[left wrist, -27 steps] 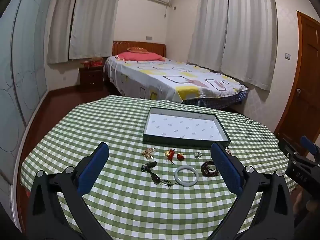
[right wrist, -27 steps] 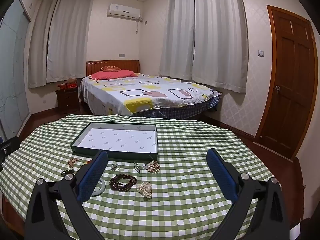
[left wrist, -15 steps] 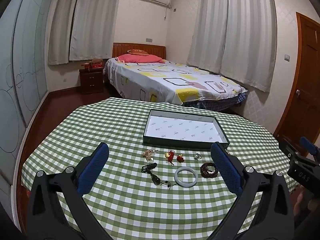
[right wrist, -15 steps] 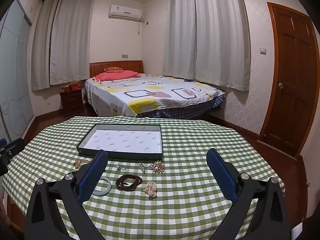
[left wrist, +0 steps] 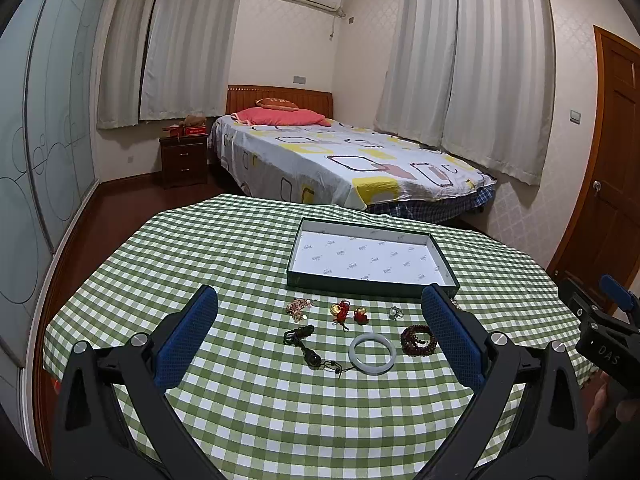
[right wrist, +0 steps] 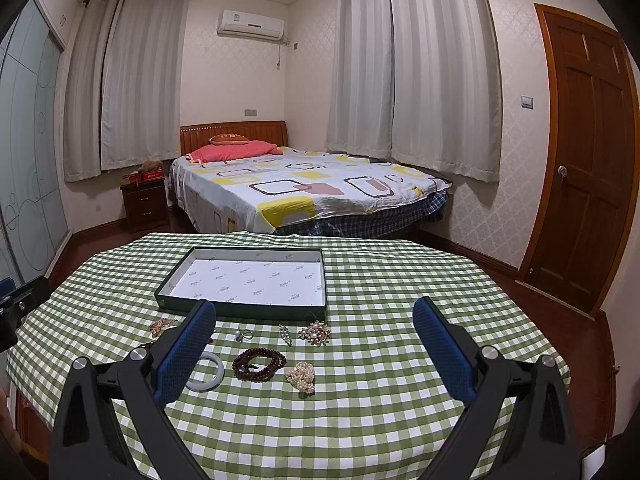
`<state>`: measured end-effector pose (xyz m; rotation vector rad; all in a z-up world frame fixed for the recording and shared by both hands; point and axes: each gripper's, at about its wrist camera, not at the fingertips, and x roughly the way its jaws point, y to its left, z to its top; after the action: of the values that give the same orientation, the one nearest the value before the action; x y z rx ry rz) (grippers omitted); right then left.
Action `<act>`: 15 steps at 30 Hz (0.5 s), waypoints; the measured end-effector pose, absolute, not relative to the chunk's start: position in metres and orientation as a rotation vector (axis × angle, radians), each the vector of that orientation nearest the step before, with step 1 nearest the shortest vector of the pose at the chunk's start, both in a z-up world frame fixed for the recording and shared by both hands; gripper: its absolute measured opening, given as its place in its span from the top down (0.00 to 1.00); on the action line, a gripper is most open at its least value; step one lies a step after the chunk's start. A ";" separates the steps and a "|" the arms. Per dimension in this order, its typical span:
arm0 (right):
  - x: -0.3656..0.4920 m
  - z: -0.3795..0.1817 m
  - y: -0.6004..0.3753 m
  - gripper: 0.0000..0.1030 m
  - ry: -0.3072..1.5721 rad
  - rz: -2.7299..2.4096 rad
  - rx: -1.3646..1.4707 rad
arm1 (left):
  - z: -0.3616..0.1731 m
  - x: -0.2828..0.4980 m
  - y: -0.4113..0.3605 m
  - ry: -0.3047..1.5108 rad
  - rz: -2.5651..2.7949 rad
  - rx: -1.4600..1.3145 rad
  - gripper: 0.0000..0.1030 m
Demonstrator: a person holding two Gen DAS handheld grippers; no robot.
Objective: Organize jewelry
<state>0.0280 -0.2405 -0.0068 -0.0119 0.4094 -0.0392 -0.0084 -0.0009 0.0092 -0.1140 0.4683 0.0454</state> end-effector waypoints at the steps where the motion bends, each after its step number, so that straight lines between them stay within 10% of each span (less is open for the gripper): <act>1: 0.027 -0.007 -0.240 0.07 0.409 -0.039 -0.013 | 0.009 -0.008 -0.001 0.468 0.045 -0.114 0.04; 15: 0.027 -0.007 -0.241 0.07 0.412 -0.037 -0.012 | 0.007 -0.009 0.002 0.470 0.050 -0.121 0.04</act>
<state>0.0273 -0.2407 -0.0068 -0.0118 0.4120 -0.0374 -0.0089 0.0017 0.0070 -0.1211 0.4698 0.0498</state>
